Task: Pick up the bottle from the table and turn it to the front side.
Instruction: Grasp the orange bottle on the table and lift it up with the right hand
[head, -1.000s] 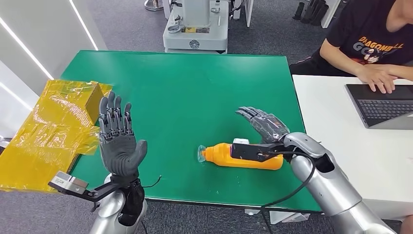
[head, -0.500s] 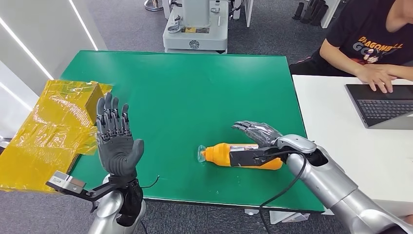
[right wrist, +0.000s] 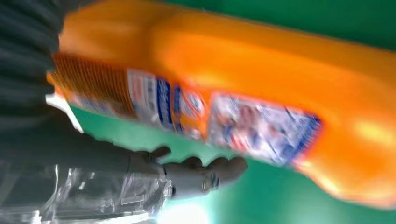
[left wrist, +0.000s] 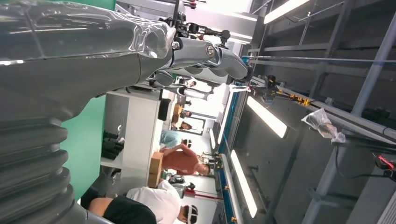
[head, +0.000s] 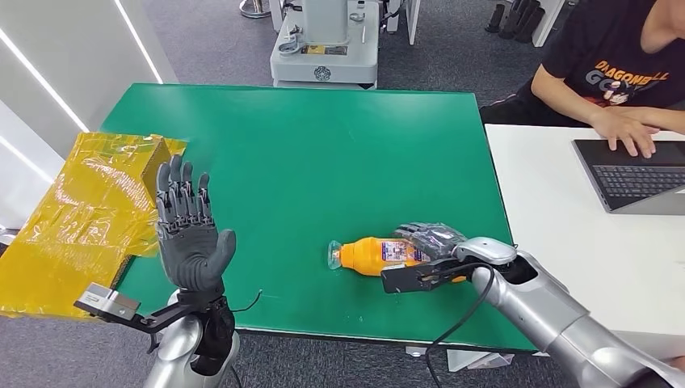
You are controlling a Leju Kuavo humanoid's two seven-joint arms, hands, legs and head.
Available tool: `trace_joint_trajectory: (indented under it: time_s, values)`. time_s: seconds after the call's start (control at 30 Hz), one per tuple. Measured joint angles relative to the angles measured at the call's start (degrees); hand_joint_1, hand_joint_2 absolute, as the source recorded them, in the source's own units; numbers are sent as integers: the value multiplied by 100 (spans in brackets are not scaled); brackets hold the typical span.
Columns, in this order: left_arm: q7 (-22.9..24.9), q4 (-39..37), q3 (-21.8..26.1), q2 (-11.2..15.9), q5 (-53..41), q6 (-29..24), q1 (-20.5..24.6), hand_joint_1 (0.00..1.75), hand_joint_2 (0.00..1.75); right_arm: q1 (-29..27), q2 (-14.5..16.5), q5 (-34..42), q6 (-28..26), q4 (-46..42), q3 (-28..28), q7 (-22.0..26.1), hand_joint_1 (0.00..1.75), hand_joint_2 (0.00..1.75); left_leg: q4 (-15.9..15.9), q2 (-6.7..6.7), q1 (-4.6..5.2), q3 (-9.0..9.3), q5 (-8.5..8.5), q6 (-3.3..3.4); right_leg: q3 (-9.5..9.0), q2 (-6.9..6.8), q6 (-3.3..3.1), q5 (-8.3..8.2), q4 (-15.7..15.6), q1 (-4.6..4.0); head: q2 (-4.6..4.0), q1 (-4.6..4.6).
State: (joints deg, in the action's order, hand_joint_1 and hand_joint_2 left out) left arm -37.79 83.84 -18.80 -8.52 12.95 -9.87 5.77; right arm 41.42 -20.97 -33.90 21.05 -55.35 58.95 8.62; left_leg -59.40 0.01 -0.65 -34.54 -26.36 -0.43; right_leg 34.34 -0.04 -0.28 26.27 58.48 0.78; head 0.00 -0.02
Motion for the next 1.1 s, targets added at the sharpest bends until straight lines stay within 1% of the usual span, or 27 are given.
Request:
trace_joint_trajectory:
  time_s: [0.17, 0.3, 0.47, 0.67, 0.7, 0.8, 0.87, 1.1]
  values:
    - [4, -2, 0, -5, -60, 61, -8, 0, 175, -103, -189, -393, -278, 37, 92, -415, 0, 175, -2, -1, 0, 0, 0, 0, 0, -1, 0, 0, -1, 0, 0, -1]
    - [8, -2, 0, -10, -118, 127, -53, 0, 175, -304, -408, -730, -530, -169, 93, -720, 0, 175, -2, -4, 0, 0, -1, 1, 0, -3, 1, 1, -3, 0, 0, -1]
    - [16, -2, 1, -15, -154, 187, -67, 0, 175, -531, -631, -847, -529, -521, -15, -859, 0, 175, -2, -3, 0, 0, -3, 3, -1, -2, 2, 1, -3, 0, 0, -1]
    - [44, -2, 2, -42, -206, 208, -91, 0, 175, -770, -679, -1060, -588, -738, -202, -809, 0, 175, -2, -3, 0, 4, -2, 3, -6, -1, 2, 1, -3, -1, 0, -1]
    - [48, -2, 2, -45, -215, 214, -96, 0, 175, -823, -679, -1103, -619, -770, -251, -789, 39, 175, -2, -3, 0, 4, -2, 3, -7, -1, 2, 1, -3, -1, 0, -1]
    - [53, -2, 2, -65, -231, 234, -101, 0, 175, -977, -679, -1199, -714, -856, -390, -699, 168, 175, -2, -3, 0, 5, -3, 3, -8, -1, 2, 1, -3, -1, 0, 0]
    - [54, -2, 2, -74, -239, 252, -101, 0, 175, -1067, -677, -1263, -776, -897, -470, -605, 174, 175, -2, -2, 0, 5, -3, 3, -8, -1, 2, 1, -3, -1, 0, 0]
    - [55, -3, 2, -102, -259, 280, -105, 0, 175, -1225, -622, -1364, -940, -926, -677, -330, 175, 175, -2, -2, -1, 5, -2, 3, -8, -1, 2, 1, -2, -1, 0, -1]
